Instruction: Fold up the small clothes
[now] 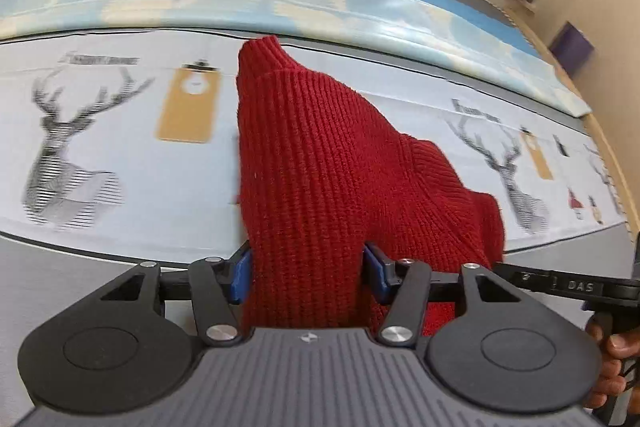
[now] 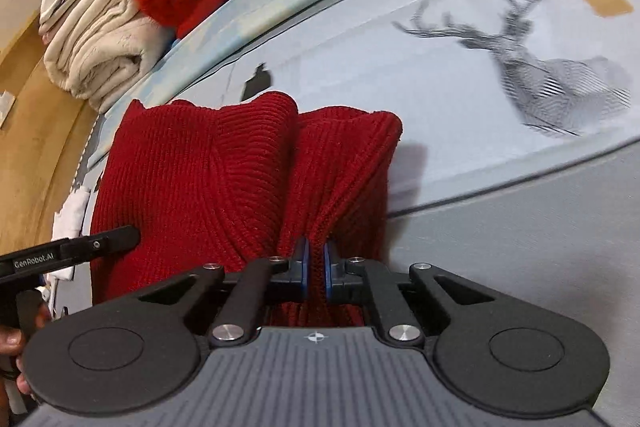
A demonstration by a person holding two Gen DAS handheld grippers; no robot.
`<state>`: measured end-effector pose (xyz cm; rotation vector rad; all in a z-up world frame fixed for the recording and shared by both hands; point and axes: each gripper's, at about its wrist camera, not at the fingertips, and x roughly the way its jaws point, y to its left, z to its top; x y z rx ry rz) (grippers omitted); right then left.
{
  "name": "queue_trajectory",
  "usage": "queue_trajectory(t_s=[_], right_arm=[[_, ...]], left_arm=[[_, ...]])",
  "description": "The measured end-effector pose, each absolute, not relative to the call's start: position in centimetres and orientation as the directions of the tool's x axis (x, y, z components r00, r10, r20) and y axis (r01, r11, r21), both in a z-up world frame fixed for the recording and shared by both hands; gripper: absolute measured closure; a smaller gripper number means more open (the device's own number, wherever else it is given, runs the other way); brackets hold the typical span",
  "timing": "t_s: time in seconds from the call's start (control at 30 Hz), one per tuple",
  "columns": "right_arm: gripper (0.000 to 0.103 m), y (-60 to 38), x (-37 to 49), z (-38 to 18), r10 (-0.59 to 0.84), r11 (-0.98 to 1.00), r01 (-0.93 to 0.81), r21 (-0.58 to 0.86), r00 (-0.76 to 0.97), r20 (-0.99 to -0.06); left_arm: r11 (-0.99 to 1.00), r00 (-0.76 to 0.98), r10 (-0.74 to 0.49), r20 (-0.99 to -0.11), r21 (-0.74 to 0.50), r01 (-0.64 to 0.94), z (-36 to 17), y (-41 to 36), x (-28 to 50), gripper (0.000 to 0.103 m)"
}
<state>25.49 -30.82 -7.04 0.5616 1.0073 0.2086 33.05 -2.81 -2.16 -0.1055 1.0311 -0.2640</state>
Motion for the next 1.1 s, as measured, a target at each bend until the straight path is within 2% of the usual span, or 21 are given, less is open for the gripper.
queue_trajectory(t_s=[0.07,0.13,0.2,0.23,0.27,0.37,0.43,0.47,0.5,0.53,0.57,0.63,0.7,0.77,0.87,0.9,1.0,1.1], right_arm=[[0.095,-30.0,25.9,-7.0,0.405,0.85,0.085,0.52,0.528,-0.747],[0.091,-29.5,25.8,-6.9,0.352,0.876,0.111,0.469,0.517,-0.78],[0.074,-29.6,25.7,-6.5,0.292,0.899,0.137,0.416,0.52,-0.803],[0.06,-29.8,25.6,-6.3,0.266,0.907,0.143,0.396,0.536,-0.802],[0.057,-29.8,25.3,-5.9,0.239,0.918,0.138,0.371,0.553,-0.798],[0.057,-30.1,24.2,-4.6,0.213,0.936,0.101,0.337,0.599,-0.772],[0.057,-30.5,23.5,-3.9,0.224,0.935,0.079,0.344,0.621,-0.751],[0.057,-30.5,23.1,-3.5,0.239,0.934,0.061,0.353,0.63,-0.739],[0.057,-30.5,22.8,-3.2,0.254,0.932,0.042,0.36,0.636,-0.729],[0.057,-30.4,22.4,-2.9,0.274,0.93,0.013,0.367,0.639,-0.718],[0.057,-30.2,22.0,-2.6,0.296,0.928,-0.015,0.373,0.64,-0.71],[0.057,-29.5,21.3,-2.2,0.346,0.919,-0.08,0.385,0.628,-0.697],[0.055,-28.5,20.7,-1.9,0.407,0.906,-0.162,0.392,0.593,-0.695],[0.046,-27.2,20.4,-2.2,0.431,0.902,-0.235,0.362,0.537,-0.725],[0.046,-25.2,19.8,-4.6,0.253,0.954,-0.261,0.145,0.451,-0.856],[0.046,-25.1,19.7,-5.1,0.215,0.961,-0.255,0.11,0.436,-0.874],[0.047,-25.5,19.2,-4.9,0.148,0.972,-0.228,0.049,0.44,-0.886],[0.047,-25.7,17.7,-2.1,0.134,0.978,-0.207,0.024,0.534,-0.835]], left_arm=[[0.978,0.508,-0.209,-0.836,-0.166,0.13,-1.7,-1.5,33.1,0.041],[0.988,0.578,-0.148,-0.803,-0.088,0.13,-0.3,-0.7,32.4,0.036],[0.981,0.603,-0.157,-0.782,-0.054,0.186,1.0,-0.5,31.2,0.034],[0.972,0.601,-0.189,-0.776,-0.06,0.228,1.5,-0.6,30.5,0.034],[0.961,0.594,-0.221,-0.774,-0.071,0.266,1.8,-0.8,29.8,0.034],[0.915,0.535,-0.308,-0.786,-0.091,0.393,1.6,-2.0,27.6,0.034],[0.886,0.475,-0.301,-0.827,-0.058,0.459,-0.1,-3.5,26.4,0.034],[0.867,0.43,-0.271,-0.861,-0.024,0.498,-1.5,-4.5,26.0,0.034],[0.844,0.396,-0.221,-0.891,0.029,0.536,-3.1,-5.7,25.5,0.029],[0.812,0.425,-0.171,-0.889,0.117,0.572,-4.1,-6.7,24.5,0.02],[0.781,0.457,-0.134,-0.879,0.19,0.594,-4.5,-7.5,23.7,0.019],[0.782,0.479,-0.13,-0.868,0.207,0.587,-4.0,-8.1,22.9,0.02],[0.815,0.481,-0.178,-0.858,0.145,0.56,-2.7,-7.7,22.6,0.02],[0.838,0.492,-0.191,-0.849,0.12,0.533,-1.9,-7.3,22.6,0.019],[0.849,0.482,-0.122,-0.868,0.16,0.503,-2.8,-6.9,22.6,0.019],[0.85,0.46,-0.087,-0.883,0.175,0.497,-3.6,-6.7,22.5,0.018],[0.868,0.435,-0.055,-0.899,0.172,0.466,-4.1,-6.1,22.2,0.017],[0.921,0.518,-0.06,-0.853,0.153,0.358,-0.8,-4.5,21.0,0.012]])
